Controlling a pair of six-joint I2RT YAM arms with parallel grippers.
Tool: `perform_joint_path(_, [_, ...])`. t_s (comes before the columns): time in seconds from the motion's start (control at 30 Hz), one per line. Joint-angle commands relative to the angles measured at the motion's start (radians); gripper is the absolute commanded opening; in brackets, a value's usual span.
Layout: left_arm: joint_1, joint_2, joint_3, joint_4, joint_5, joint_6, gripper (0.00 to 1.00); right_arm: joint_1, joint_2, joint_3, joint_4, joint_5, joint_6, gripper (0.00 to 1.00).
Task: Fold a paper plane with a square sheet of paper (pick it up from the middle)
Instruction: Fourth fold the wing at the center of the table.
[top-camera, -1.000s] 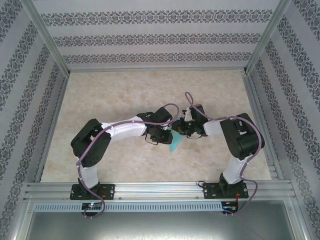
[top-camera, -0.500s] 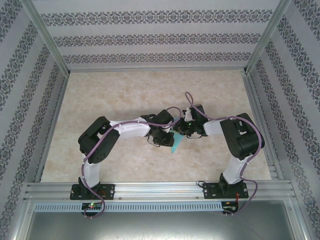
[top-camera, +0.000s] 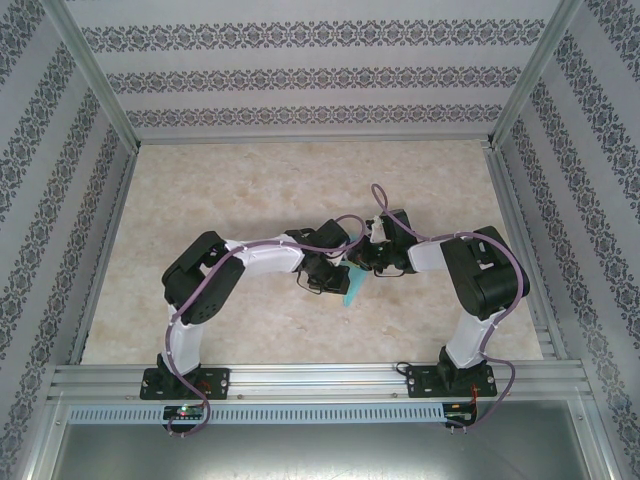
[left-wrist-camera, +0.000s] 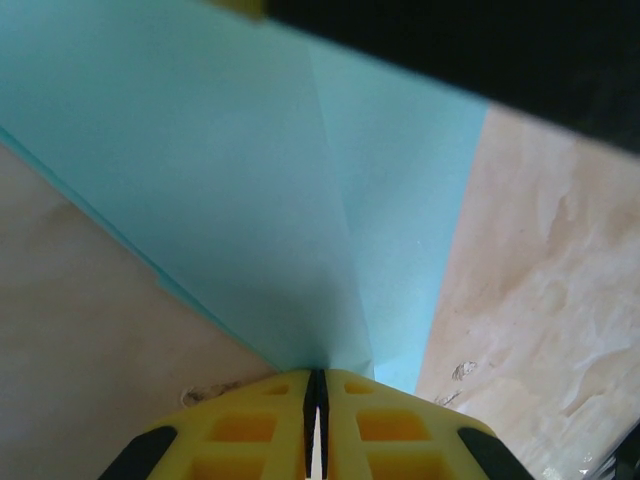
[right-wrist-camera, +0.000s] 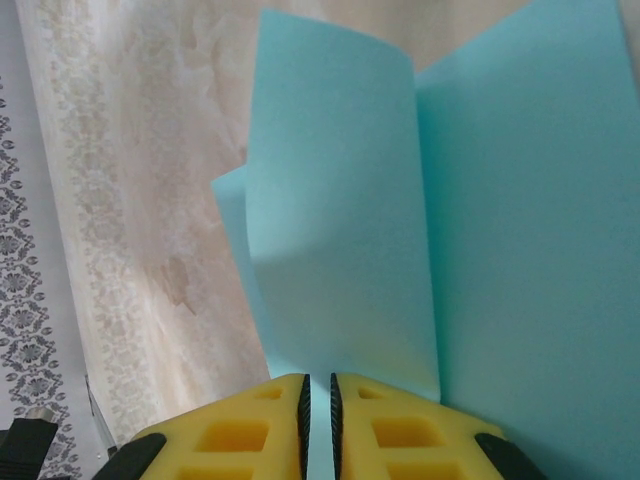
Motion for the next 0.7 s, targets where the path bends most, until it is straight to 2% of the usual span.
perform_joint_path(0.0, [-0.008,0.05,0.017,-0.052,-0.064,0.042,0.14,-0.012,0.048,-0.057,-0.16,0.071,-0.014,0.17])
perform_joint_path(0.23, [-0.022,0.088,0.007,-0.117,-0.183,0.086,0.14,-0.023,-0.005,-0.038,-0.191,0.067,-0.019,0.18])
perform_joint_path(0.43, [-0.025,0.112,-0.006,-0.111,-0.207,0.099,0.15,-0.061,-0.078,-0.048,-0.187,0.042,-0.01,0.25])
perform_joint_path(0.67, [-0.028,0.123,-0.011,-0.122,-0.234,0.123,0.15,-0.097,-0.171,-0.075,-0.17,-0.004,0.031,0.25])
